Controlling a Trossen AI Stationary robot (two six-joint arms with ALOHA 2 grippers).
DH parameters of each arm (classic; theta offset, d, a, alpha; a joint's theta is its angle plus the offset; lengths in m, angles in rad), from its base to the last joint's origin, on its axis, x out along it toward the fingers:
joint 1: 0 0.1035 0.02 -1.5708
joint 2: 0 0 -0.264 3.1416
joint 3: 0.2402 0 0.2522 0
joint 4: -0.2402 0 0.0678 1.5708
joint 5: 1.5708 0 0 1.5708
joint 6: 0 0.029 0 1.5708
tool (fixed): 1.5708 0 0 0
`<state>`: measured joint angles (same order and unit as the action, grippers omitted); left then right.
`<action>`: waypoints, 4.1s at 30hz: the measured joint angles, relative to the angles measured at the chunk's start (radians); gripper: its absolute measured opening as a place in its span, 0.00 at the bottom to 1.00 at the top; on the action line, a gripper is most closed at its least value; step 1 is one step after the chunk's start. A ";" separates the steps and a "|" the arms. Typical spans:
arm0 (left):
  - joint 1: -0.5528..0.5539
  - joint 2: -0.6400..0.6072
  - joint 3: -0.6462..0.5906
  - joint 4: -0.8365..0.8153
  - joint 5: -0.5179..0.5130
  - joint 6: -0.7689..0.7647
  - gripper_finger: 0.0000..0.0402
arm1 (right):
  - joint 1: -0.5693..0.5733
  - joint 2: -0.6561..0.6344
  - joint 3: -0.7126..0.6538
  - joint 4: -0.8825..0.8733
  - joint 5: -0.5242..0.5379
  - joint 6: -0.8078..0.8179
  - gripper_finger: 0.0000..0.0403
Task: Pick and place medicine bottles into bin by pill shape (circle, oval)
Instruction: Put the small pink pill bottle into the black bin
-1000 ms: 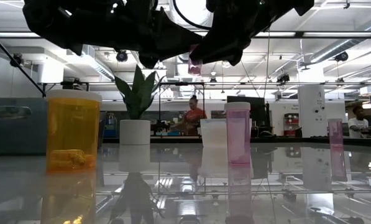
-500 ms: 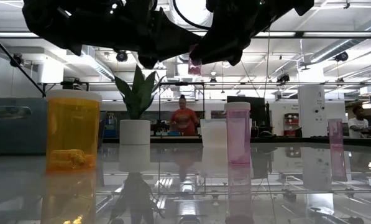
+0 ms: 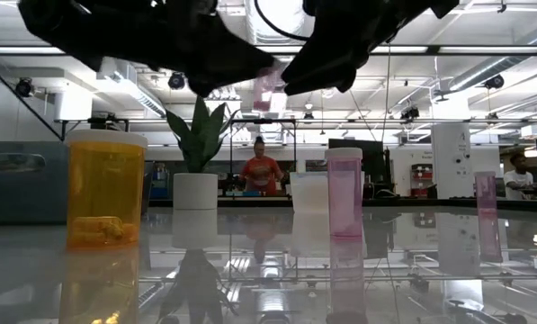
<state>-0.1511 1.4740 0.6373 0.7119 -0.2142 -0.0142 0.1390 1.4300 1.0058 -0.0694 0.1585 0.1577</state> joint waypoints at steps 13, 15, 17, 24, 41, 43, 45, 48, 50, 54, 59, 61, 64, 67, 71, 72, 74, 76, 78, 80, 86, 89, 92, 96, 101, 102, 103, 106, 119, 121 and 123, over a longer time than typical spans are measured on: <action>-0.040 -0.562 0.079 -1.275 -0.098 -0.514 0.24 | -0.002 -0.020 0.000 -0.032 0.000 -0.014 0.46; -0.038 -0.618 0.080 -1.418 -0.137 -0.645 0.24 | -0.002 -0.016 0.000 -0.029 0.001 -0.014 0.46; -0.038 -0.655 0.074 -1.524 -0.161 -0.768 0.24 | -0.002 -0.015 0.000 -0.027 0.001 -0.016 0.46; -0.038 -0.601 0.061 -1.750 -0.248 -1.001 0.24 | -0.002 -0.014 0.000 -0.028 0.001 -0.024 0.46; -0.109 -0.426 0.013 -1.714 -0.602 -1.255 0.24 | -0.002 -0.014 0.000 -0.031 0.000 -0.027 0.46; -0.138 -0.412 -0.004 -1.712 -0.624 -1.290 0.24 | -0.002 -0.014 0.000 -0.031 0.000 -0.027 0.46; -0.173 -0.394 -0.009 -1.703 -0.663 -1.299 0.24 | -0.002 -0.014 0.000 -0.031 0.000 -0.027 0.46; -0.221 -0.379 -0.009 -1.701 -0.711 -1.305 0.24 | -0.002 -0.014 0.000 -0.031 0.000 -0.027 0.45; -0.251 -0.374 -0.010 -1.709 -0.720 -1.306 0.24 | -0.002 -0.014 0.000 -0.030 0.000 -0.027 0.45; -0.327 -0.368 -0.028 -1.698 -0.830 -1.316 0.24 | -0.002 -0.014 0.000 -0.030 0.000 -0.027 0.46; -0.422 -0.382 -0.066 -1.679 -0.865 -1.341 0.24 | -0.001 -0.014 0.000 -0.030 0.000 -0.013 0.45; -0.470 -0.391 -0.073 -1.679 -0.866 -1.341 0.24 | -0.001 -0.014 0.000 -0.031 0.000 -0.012 0.46; -0.552 -0.412 -0.080 -1.670 -0.893 -1.340 0.24 | -0.001 -0.014 0.000 -0.030 0.000 -0.012 0.46; -0.644 -0.423 -0.116 -1.607 -1.018 -1.319 0.24 | -0.001 -0.014 0.000 -0.029 0.000 -0.012 0.45; -0.716 -0.427 -0.199 -1.489 -1.118 -1.312 0.24 | 0.000 -0.014 0.000 -0.024 0.000 -0.017 0.46; -0.721 -0.424 -0.223 -1.448 -1.133 -1.311 0.24 | 0.000 -0.014 0.000 -0.024 0.000 -0.017 0.46; -0.720 -0.416 -0.266 -1.371 -1.160 -1.307 0.24 | 0.000 -0.014 0.000 -0.023 0.000 -0.018 0.46; -0.719 -0.402 -0.303 -1.308 -1.179 -1.305 0.24 | 0.000 -0.014 0.000 -0.023 0.000 -0.019 0.46; -0.719 -0.385 -0.330 -1.278 -1.182 -1.306 0.24 | 0.000 -0.014 0.000 -0.023 0.000 -0.019 0.45; -0.719 -0.366 -0.353 -1.248 -1.185 -1.308 0.24 | 0.000 -0.014 0.000 -0.023 0.000 -0.020 0.46; -0.713 -0.300 -0.384 -1.173 -1.193 -1.321 0.24 | 0.000 -0.014 0.000 -0.023 0.000 -0.021 0.46; -0.713 -0.275 -0.383 -1.154 -1.194 -1.332 0.24 | 0.000 -0.014 0.000 -0.023 0.000 -0.023 0.45; -0.713 -0.264 -0.383 -1.156 -1.189 -1.374 0.25 | 0.000 -0.014 0.000 -0.023 0.000 -0.023 0.46; -0.713 -0.266 -0.382 -1.156 -1.153 -1.402 0.29 | 0.000 -0.014 0.000 -0.023 0.000 -0.023 0.46; -0.713 -0.290 -0.383 -1.163 -1.130 -1.397 0.32 | 0.000 -0.013 0.000 -0.023 0.000 -0.023 0.46; -0.713 -0.294 -0.384 -1.166 -1.130 -1.394 0.32 | 0.000 -0.014 0.000 -0.023 0.000 -0.023 0.46; -0.713 -0.298 -0.384 -1.167 -1.129 -1.393 0.32 | 0.000 -0.013 0.000 -0.023 0.000 -0.023 0.46; -0.713 -0.307 -0.385 -1.167 -1.123 -1.388 0.32 | 0.000 -0.013 0.000 -0.023 0.000 -0.023 0.46; -0.713 -0.356 -0.380 -1.175 -1.113 -1.364 0.32 | 0.000 -0.013 0.000 -0.023 0.000 -0.023 0.47; -0.713 -0.374 -0.369 -1.172 -1.114 -1.329 0.32 | 0.000 -0.013 -0.001 -0.023 0.000 -0.022 0.47; -0.713 -0.394 -0.357 -1.172 -1.115 -1.286 0.32 | 0.000 -0.013 0.000 -0.024 0.000 -0.020 0.46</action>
<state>-0.8639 1.0799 0.2807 -0.4604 -1.3289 -1.2998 0.1391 1.4166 1.0053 -0.0930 0.1581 0.1376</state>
